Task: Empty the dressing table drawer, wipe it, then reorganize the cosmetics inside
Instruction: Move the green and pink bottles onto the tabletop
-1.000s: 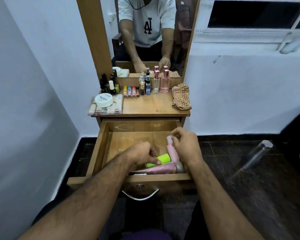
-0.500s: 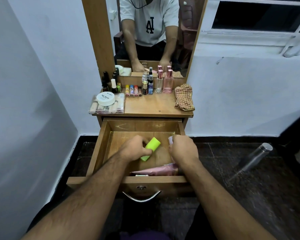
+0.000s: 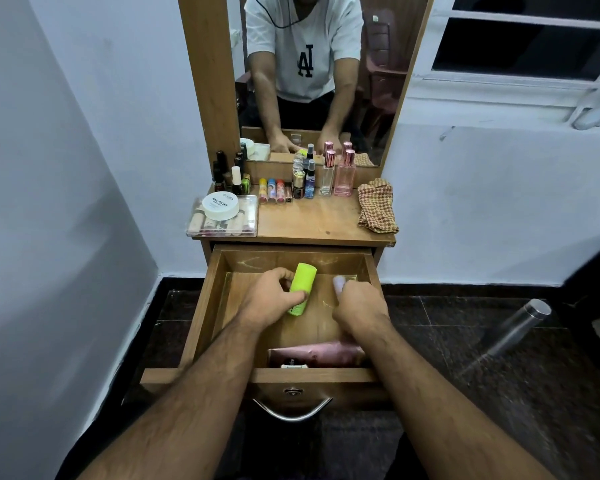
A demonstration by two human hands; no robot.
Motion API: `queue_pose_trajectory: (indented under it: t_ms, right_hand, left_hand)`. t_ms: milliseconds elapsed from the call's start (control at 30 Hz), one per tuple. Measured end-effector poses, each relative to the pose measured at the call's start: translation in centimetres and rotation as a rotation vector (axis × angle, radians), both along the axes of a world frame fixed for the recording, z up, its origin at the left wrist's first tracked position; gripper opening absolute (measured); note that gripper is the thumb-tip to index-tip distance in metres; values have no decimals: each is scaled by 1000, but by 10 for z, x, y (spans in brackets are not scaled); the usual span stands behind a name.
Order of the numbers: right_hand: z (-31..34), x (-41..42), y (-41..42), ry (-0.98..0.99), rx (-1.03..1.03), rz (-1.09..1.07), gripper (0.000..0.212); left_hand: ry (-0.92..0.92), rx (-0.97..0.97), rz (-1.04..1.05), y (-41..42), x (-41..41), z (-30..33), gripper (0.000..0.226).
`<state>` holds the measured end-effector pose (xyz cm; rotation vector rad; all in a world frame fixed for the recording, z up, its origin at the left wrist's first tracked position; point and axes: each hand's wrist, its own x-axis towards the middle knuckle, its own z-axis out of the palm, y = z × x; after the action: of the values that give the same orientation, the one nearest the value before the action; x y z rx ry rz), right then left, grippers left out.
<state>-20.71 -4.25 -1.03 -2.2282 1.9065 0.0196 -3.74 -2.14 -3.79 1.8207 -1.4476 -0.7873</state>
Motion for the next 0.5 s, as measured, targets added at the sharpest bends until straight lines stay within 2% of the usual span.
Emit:
queue_pose_trajectory:
  t_ms: [200,300,367,500]
  right_hand:
    - [28,-13,-9,-343,-105,-114,23]
    - [48,-26,-23,-715,-126,-137,18]
    - [61,-34,-38,-910,-101,-129,22]
    - [80,-38,-79,-1069,-141,-108,28]
  left_hand:
    - [120,-184,98,0,-2,16,25]
    - [147,-287,94,-7,-6,37,23]
    - [138,-342,75,-19,-8,57,24]
    - [55,-384,84,-60,-13,99,27]
